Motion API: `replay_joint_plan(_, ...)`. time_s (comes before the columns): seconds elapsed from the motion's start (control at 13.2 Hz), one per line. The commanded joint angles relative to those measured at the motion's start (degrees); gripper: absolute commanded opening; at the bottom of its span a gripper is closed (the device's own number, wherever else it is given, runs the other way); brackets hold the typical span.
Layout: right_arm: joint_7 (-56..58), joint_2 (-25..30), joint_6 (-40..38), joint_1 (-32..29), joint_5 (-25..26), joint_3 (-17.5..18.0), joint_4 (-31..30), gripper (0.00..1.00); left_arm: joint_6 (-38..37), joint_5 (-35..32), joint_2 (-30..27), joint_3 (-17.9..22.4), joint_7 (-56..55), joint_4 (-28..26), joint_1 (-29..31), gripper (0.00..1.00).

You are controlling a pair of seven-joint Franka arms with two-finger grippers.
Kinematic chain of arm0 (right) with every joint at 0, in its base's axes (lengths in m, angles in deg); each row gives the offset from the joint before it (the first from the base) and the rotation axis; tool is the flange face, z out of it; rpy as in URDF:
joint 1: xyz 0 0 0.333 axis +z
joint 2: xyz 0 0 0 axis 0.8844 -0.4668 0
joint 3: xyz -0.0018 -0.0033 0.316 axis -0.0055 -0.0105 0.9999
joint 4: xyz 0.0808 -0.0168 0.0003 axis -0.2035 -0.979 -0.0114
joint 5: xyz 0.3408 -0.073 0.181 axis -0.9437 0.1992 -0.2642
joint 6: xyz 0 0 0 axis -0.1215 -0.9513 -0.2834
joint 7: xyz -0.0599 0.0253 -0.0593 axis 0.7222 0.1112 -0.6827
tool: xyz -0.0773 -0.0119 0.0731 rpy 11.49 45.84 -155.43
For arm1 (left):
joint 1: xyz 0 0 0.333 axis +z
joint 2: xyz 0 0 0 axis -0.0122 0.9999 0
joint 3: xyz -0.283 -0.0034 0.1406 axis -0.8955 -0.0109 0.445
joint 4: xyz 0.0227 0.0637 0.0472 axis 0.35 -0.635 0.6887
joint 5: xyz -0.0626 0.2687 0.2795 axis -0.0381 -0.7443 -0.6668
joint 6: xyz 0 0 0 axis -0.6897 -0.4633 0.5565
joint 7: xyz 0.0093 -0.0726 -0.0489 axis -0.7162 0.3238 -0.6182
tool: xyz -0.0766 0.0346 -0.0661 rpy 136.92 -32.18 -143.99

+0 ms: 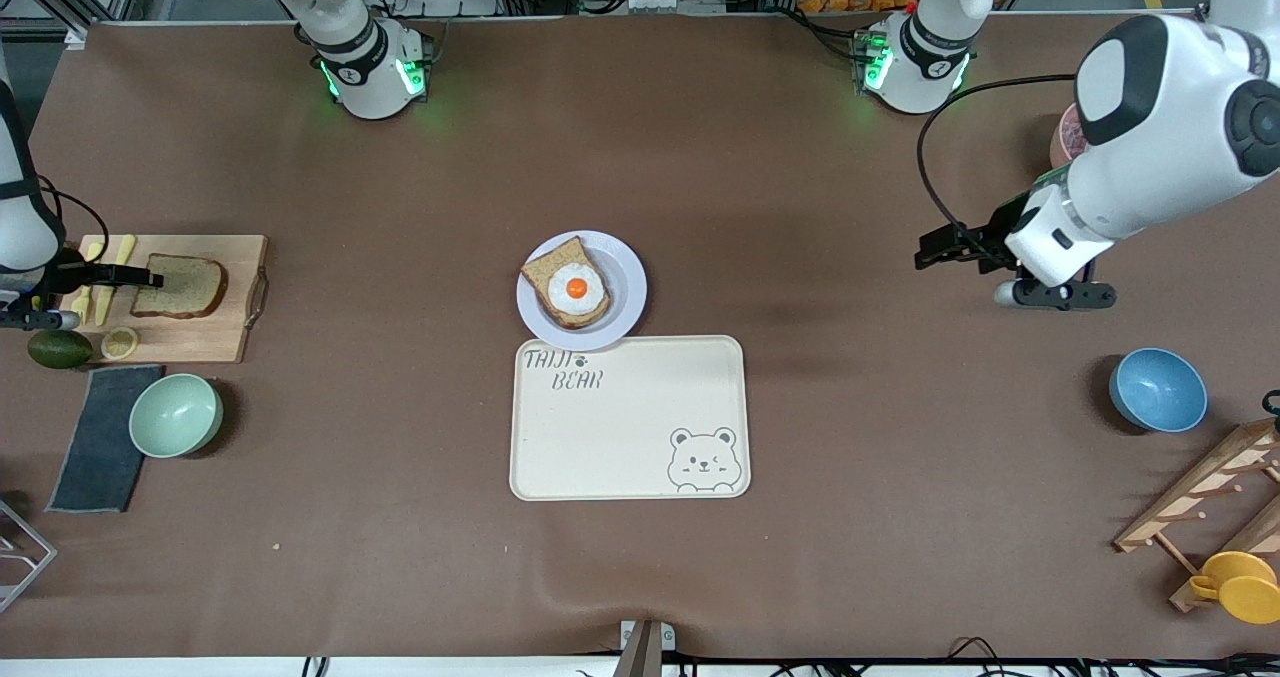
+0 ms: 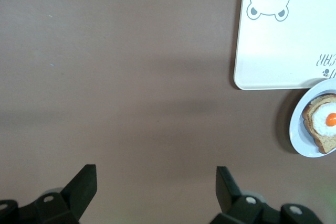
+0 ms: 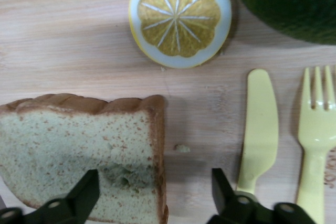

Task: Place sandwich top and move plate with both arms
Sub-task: 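Lower the right gripper and grasp the bread slice while the left gripper advances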

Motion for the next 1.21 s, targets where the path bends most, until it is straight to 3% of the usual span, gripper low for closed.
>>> replay_joint_plan(0.0,-0.6,-0.5,-2.1,-0.8,1.0,1.0,0.7,0.17,2.6,1.3,1.4,-1.7,-0.5,-0.7,0.3,1.00)
replay_joint_plan(0.08,-0.7,-0.5,-2.2,-0.8,1.0,1.1,0.7,0.00,3.4,1.7,2.3,-1.9,-0.5,-0.7,0.3,1.00)
replay_joint_plan(0.83,2.2,0.1,-2.3,-0.8,0.9,1.2,1.9,0.00,9.8,4.4,4.9,-3.8,-0.5,-4.0,0.2,1.00)
replay_joint_plan(1.14,5.9,0.7,-3.5,-0.7,0.3,1.3,4.5,0.00,11.0,9.3,5.0,-4.4,-0.5,-5.3,0.3,1.00)
